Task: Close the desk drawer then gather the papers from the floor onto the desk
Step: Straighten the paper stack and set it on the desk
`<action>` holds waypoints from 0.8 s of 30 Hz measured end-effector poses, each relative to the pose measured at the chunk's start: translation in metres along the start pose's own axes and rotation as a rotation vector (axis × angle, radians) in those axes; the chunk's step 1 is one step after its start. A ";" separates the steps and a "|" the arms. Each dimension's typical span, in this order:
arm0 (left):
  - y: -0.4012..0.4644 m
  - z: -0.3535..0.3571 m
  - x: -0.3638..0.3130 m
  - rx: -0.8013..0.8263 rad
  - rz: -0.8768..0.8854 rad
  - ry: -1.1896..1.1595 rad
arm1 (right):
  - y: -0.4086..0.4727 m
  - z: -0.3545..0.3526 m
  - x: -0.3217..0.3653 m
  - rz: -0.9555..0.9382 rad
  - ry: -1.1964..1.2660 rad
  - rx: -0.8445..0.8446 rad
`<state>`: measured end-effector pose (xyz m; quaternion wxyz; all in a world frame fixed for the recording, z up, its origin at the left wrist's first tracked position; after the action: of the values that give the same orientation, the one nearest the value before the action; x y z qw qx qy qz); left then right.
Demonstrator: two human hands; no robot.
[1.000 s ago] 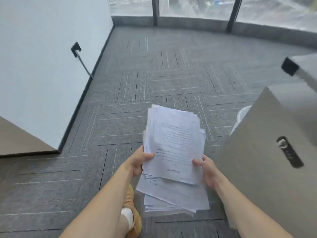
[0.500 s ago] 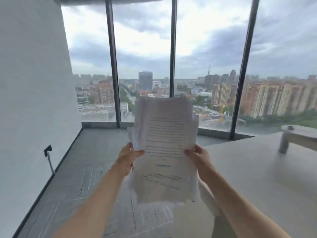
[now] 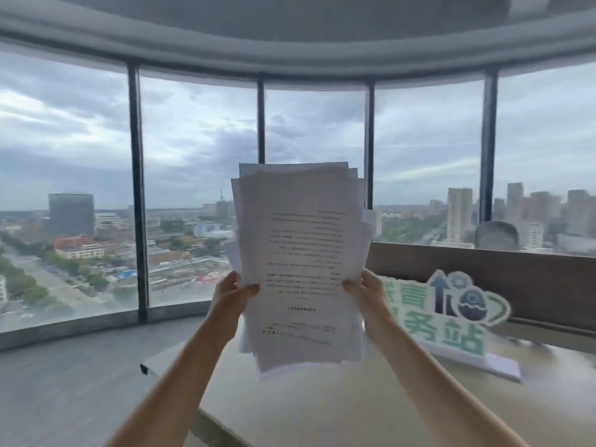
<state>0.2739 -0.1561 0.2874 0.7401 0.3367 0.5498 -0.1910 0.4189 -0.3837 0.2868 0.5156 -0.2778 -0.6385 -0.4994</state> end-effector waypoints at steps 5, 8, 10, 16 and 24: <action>0.012 0.072 0.031 0.087 -0.034 0.002 | 0.012 -0.056 -0.028 0.067 -0.062 -0.177; 0.023 0.108 0.064 0.129 -0.083 0.000 | 0.024 -0.083 -0.057 0.104 -0.082 -0.247; 0.032 0.130 0.088 0.159 -0.096 -0.008 | 0.033 -0.098 -0.080 0.119 -0.096 -0.285; 0.065 0.181 0.148 0.206 -0.125 -0.032 | 0.065 -0.130 -0.137 0.145 -0.102 -0.352; 0.081 0.196 0.166 0.236 -0.125 -0.055 | 0.079 -0.142 -0.154 0.130 -0.124 -0.399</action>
<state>0.5148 -0.2237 0.1874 0.6970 0.3812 0.5229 -0.3091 0.5904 -0.4622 0.1659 0.4414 -0.4451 -0.5383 -0.5633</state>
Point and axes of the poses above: each hand's wrist, its own y-axis towards the middle knuckle, its own z-axis out of the palm, x = y × z, the point moved 3 cm from there along y, towards the middle knuckle, and after that the axes turned 3 degrees about -y, right-handed, at the moved point
